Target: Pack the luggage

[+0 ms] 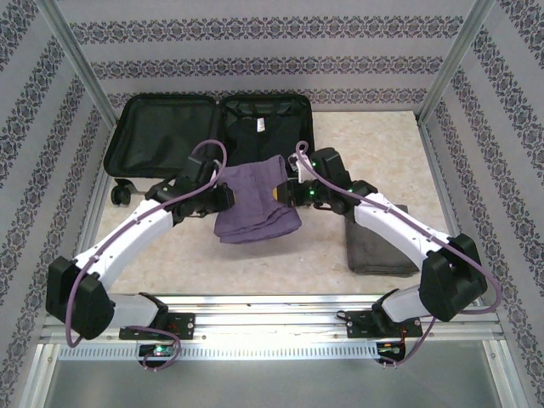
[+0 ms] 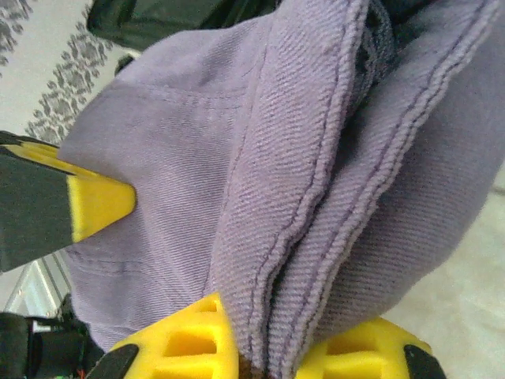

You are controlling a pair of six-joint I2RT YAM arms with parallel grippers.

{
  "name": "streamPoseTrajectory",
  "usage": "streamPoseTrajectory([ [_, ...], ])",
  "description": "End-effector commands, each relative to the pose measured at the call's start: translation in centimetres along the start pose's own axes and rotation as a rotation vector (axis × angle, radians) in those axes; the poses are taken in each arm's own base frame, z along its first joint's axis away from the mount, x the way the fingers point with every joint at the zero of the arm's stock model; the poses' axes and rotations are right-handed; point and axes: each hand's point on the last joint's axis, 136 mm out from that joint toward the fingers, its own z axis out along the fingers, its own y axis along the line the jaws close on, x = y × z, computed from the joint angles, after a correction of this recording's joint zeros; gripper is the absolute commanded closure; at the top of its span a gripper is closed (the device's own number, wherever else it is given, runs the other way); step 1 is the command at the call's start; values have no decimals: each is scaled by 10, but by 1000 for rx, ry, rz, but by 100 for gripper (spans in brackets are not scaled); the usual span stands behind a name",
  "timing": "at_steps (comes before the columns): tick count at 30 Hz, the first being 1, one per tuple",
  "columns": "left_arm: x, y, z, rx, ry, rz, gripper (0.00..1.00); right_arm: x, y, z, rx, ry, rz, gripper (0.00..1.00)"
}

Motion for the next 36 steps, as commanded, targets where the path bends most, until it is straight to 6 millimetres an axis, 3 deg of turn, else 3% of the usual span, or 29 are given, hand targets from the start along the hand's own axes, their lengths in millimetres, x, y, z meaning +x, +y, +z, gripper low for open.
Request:
streamPoseTrajectory([
  [1, -51, -19, -8, 64, -128, 45, 100, -38, 6, -13, -28, -94, -28, 100],
  [9, -108, -46, -9, 102, -186, 96, 100, -82, -17, -19, -25, -149, 7, 100],
  [22, -177, -65, 24, 156, -215, 138, 100, -150, -58, 5, 17, -217, 21, 100],
  [30, -222, -53, 68, 177, -223, 95, 100, -185, -96, 22, 25, -242, 74, 100],
  [36, -247, -41, 99, 148, -204, 88, 100, -197, -123, 46, 38, -227, 116, 100],
])
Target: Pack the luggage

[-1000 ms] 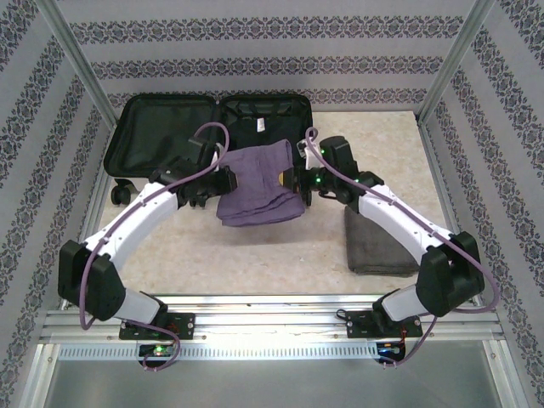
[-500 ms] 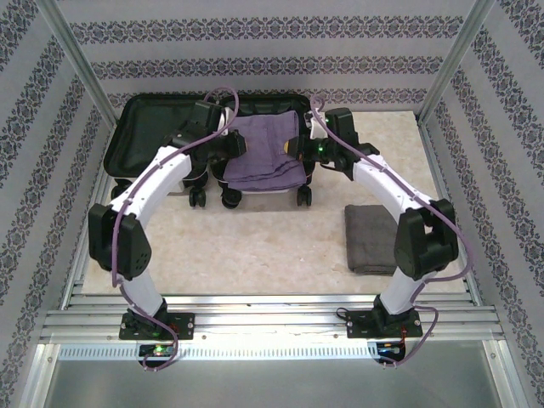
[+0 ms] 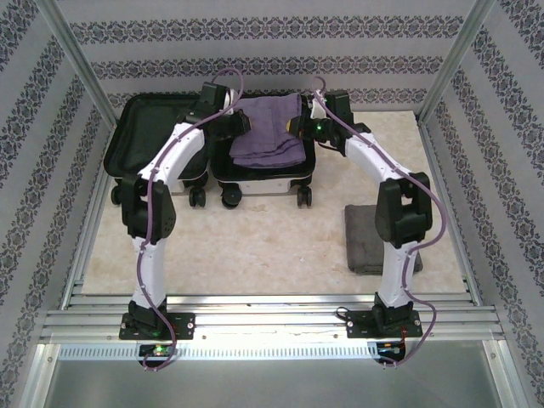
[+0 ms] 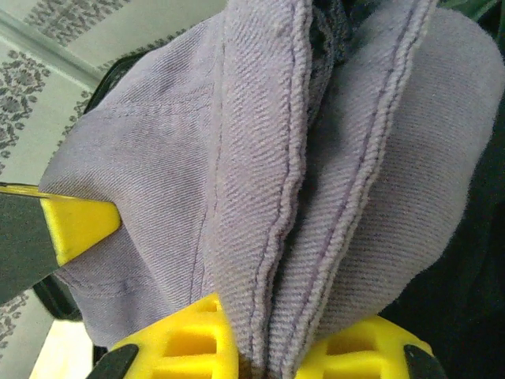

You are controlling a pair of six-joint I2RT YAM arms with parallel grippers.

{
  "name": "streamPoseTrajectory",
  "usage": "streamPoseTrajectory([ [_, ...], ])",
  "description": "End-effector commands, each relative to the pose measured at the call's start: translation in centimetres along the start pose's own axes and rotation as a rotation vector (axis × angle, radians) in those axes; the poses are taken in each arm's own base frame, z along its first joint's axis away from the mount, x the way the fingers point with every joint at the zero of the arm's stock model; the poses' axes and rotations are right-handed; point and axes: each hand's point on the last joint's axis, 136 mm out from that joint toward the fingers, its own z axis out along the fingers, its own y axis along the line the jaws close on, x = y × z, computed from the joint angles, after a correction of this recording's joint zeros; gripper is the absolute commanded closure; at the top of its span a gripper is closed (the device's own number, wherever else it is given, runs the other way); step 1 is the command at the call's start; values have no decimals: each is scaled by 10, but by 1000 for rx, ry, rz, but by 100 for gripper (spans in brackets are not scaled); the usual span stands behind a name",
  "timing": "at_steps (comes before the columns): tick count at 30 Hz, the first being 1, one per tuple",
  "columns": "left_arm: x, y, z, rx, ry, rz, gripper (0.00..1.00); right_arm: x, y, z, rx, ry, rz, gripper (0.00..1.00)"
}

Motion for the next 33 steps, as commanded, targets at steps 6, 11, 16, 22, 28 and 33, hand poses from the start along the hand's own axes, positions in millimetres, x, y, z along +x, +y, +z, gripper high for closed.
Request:
streamPoseTrajectory([
  [6, -33, 11, 22, -3, -36, 36, 100, -8, -21, 33, -13, 9, 46, 100],
  [11, -32, 39, 33, -54, -23, 6, 100, 0, -37, 50, 3, 33, 66, 100],
  [16, -34, 59, 30, -93, -18, -17, 62, 1, -47, 53, 45, 38, 50, 84],
  [22, -46, 51, 7, -87, -44, 2, 35, -16, -35, 33, 58, -1, 4, 53],
  [28, -51, 25, -12, -16, -57, 0, 34, -28, -23, 6, 94, -51, -46, 42],
  [33, -49, 4, -17, 27, -63, 23, 33, -34, -15, -15, 113, -98, -70, 38],
])
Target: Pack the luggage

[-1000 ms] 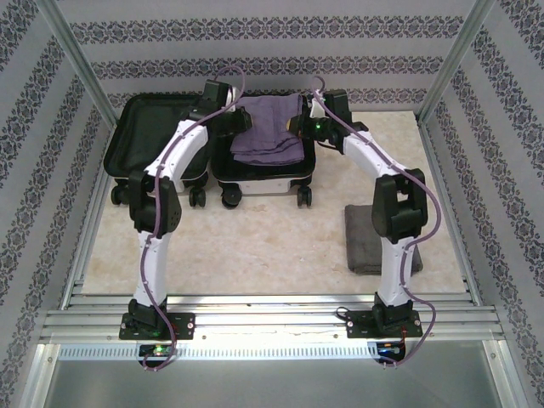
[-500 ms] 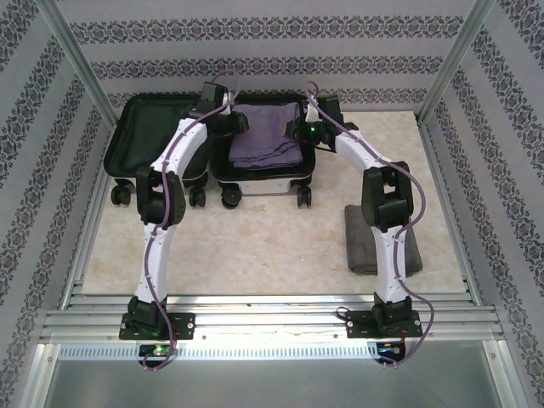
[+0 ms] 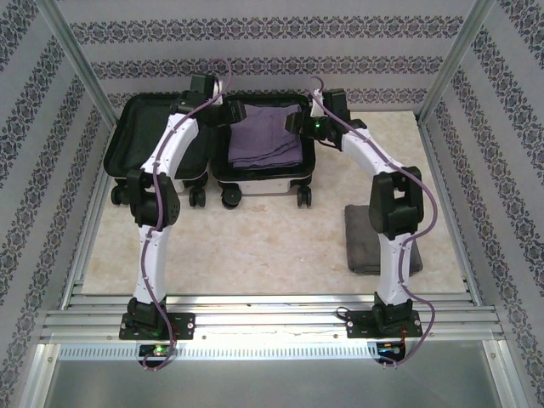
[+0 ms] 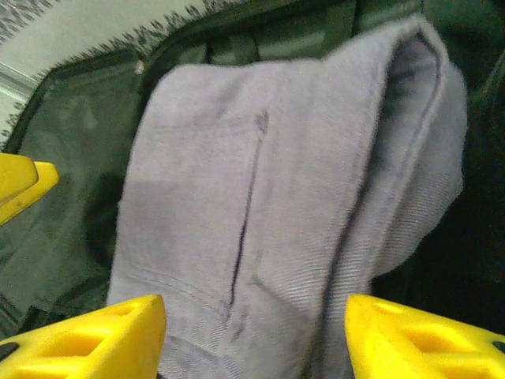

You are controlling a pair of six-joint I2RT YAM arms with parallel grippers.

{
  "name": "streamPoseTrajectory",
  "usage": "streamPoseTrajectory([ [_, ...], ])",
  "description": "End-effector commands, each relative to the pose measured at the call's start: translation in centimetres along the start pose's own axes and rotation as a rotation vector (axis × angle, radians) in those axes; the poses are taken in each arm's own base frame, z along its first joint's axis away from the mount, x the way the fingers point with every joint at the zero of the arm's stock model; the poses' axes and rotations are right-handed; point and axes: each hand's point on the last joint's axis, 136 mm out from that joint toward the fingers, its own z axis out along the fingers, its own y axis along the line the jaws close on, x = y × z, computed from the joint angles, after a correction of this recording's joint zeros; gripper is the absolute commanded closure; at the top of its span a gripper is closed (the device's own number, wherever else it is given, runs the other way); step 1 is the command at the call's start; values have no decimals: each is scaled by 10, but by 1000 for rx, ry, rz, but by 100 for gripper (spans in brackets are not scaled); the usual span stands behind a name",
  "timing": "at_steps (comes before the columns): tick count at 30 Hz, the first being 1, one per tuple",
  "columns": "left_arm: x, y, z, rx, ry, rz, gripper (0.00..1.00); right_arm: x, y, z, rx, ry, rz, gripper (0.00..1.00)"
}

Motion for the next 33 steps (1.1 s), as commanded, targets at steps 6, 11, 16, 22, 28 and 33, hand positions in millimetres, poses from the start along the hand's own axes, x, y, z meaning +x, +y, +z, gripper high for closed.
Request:
streamPoseTrajectory([
  [6, -6, -55, -18, 121, -40, 46, 31, -25, 24, -28, -33, -86, -59, 37],
  [11, -4, -61, 0, 142, -52, 44, 30, -24, 25, -11, -52, -74, -43, 37],
  [16, 5, -59, 28, 152, -50, 35, 30, -24, 23, 15, -95, -72, -14, 39],
  [22, 18, -46, 61, 149, -59, -11, 30, -18, 19, 43, -141, -81, 31, 41],
  [28, 27, -25, 81, 103, -82, -47, 29, -8, 8, 62, -119, -80, 72, 41],
  [33, 38, -8, 94, 50, -66, -74, 29, 1, 0, 70, -112, -86, 104, 42],
])
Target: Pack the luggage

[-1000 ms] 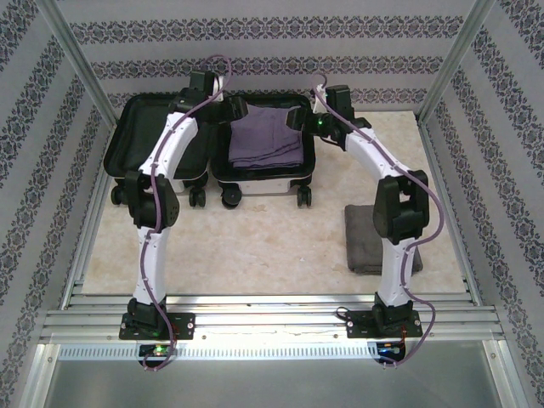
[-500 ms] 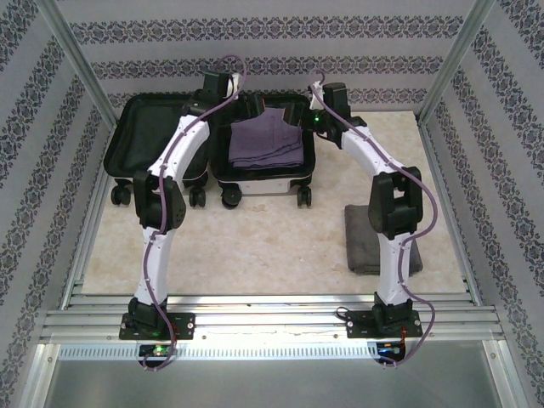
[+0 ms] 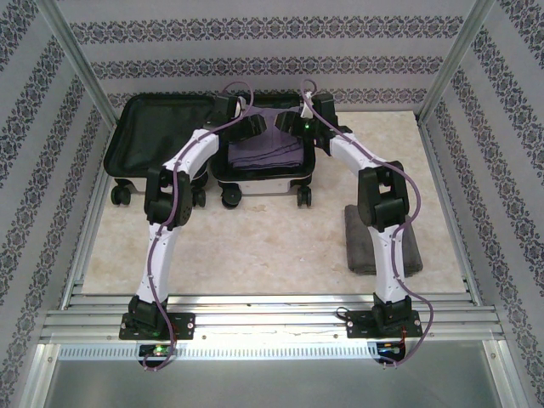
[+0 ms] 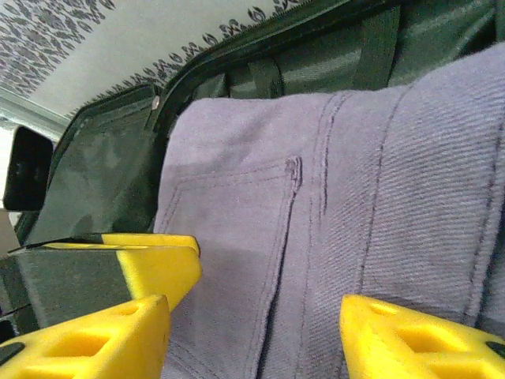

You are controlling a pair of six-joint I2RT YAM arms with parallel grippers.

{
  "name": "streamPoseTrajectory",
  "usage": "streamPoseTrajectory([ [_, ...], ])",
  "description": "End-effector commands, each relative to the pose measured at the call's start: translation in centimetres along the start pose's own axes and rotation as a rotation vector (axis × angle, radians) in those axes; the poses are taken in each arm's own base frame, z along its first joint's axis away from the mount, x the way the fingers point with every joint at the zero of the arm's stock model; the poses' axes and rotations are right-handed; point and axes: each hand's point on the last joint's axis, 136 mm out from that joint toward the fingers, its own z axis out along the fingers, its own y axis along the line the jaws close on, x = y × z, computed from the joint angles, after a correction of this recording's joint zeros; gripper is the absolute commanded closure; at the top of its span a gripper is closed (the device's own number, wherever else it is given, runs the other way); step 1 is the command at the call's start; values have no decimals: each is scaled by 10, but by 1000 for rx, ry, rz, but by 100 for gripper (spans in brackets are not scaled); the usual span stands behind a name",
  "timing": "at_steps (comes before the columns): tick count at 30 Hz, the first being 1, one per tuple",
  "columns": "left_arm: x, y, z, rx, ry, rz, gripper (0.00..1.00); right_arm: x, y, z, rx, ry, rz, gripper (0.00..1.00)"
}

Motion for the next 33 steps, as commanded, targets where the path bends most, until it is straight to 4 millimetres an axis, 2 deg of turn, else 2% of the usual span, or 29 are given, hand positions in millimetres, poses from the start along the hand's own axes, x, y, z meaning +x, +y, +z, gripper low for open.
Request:
streamPoseTrajectory([
  [1, -3, 5, 9, -21, -41, -14, 29, 4, 0, 11, -10, -23, 18, 41],
  [13, 10, 26, 26, -73, -19, 6, 28, 19, -34, 25, 61, 11, 66, 41],
  [16, 10, 26, 27, -71, -21, 18, 28, 18, -34, 26, 51, 14, 73, 41],
  [20, 3, 20, 22, -60, -39, 36, 28, 10, -21, 18, 29, 1, 45, 41],
  [26, -18, -3, 0, -19, -100, 72, 28, -12, 2, -8, 10, -36, -18, 41],
  [30, -30, -18, -27, 3, -152, 101, 26, -24, 20, -34, -6, -73, -64, 40],
  [33, -36, -28, -51, 20, -199, 114, 24, -25, 28, -55, 1, -88, -106, 40],
])
